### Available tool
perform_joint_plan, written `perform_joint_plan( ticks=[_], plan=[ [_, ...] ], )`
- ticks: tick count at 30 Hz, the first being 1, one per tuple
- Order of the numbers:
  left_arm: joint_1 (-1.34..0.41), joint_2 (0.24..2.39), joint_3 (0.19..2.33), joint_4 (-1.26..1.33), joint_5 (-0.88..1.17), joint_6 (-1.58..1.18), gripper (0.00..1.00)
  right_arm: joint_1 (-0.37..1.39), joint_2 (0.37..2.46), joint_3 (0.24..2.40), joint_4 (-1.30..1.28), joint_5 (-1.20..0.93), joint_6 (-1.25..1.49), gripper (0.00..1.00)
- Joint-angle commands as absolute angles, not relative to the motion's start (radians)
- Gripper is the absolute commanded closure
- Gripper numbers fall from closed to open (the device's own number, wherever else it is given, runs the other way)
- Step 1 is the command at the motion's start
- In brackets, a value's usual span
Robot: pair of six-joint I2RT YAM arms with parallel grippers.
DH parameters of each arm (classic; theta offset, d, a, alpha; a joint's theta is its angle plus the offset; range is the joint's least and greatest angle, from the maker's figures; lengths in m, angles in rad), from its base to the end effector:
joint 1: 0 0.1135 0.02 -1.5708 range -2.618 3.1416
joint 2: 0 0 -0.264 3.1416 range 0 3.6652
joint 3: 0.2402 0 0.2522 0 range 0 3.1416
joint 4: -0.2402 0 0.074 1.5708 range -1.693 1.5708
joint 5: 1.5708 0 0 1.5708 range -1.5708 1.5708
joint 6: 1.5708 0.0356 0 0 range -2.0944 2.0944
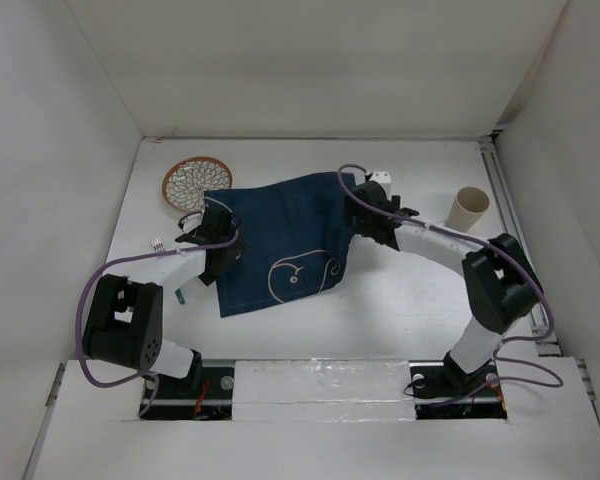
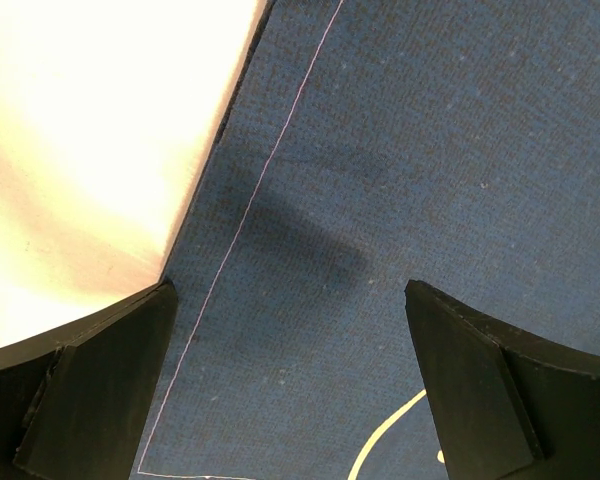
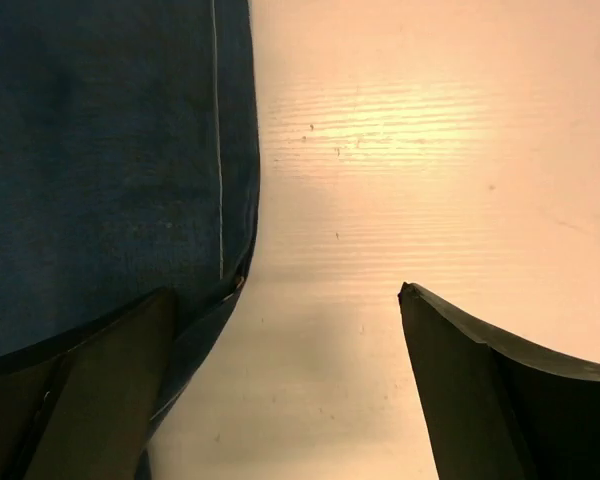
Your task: Set the dinner table for one person
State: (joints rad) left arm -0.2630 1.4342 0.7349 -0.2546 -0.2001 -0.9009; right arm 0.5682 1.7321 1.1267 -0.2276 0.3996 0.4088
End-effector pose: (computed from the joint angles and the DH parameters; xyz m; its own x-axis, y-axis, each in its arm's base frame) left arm 0.2656 -0.0642 0.1745 -0.6017 -0.6336 -0.4863 -0.5281 0.7724 -0.3528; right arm 0.3192 0.1873 0.2050 -0.6817 -0.0007 -0.7317 -0.0045 1.0000 0.0032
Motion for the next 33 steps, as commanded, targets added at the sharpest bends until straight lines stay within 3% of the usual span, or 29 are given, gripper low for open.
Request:
perform_joint_plan(
  ticks=[1,3,6,11,14,18,24,33],
  plan=[
    [-0.264,1.459,0.683,-0.298,-0.204,-0.916,0.00,0.667,1.600,1.108,-0.164,0.535,0.448,0.00],
    [-0.264,1.459,0.693,-0.298,-0.204,-0.916,0.00,0.728,1.609,1.150,-0.164,0.612,0.434,0.00],
    [-0.264,1.459,0.704,-0.298,-0.204,-0.916,0.00,0.738,1.756,1.296,-0.222,0.516,0.365,0.00],
    [-0.264,1.459,0.716,-0.318,-0.213,-0.916,0.00,0.770,2.018,1.576,-0.443,0.635,0.424,0.00],
    [-0.264,1.459,0.716,-0.327,-0.222,-0.916,0.00,0.770,1.984,1.560,-0.462,0.693,0.469,0.00],
    [-0.264,1.459,0.716,-0.327,-0.232,-0.916,0.00,0.727,1.957,1.518,-0.292,0.488,0.335,0.00],
    [-0.264,1.479,0.736,-0.327,-0.219,-0.916,0.00,0.641,2.173,1.744,-0.474,0.325,0.278,0.00],
    [-0.317,1.531,0.850,-0.360,-0.212,-0.894,0.00,0.515,2.229,1.726,-0.575,0.212,0.316,0.00]
  ],
)
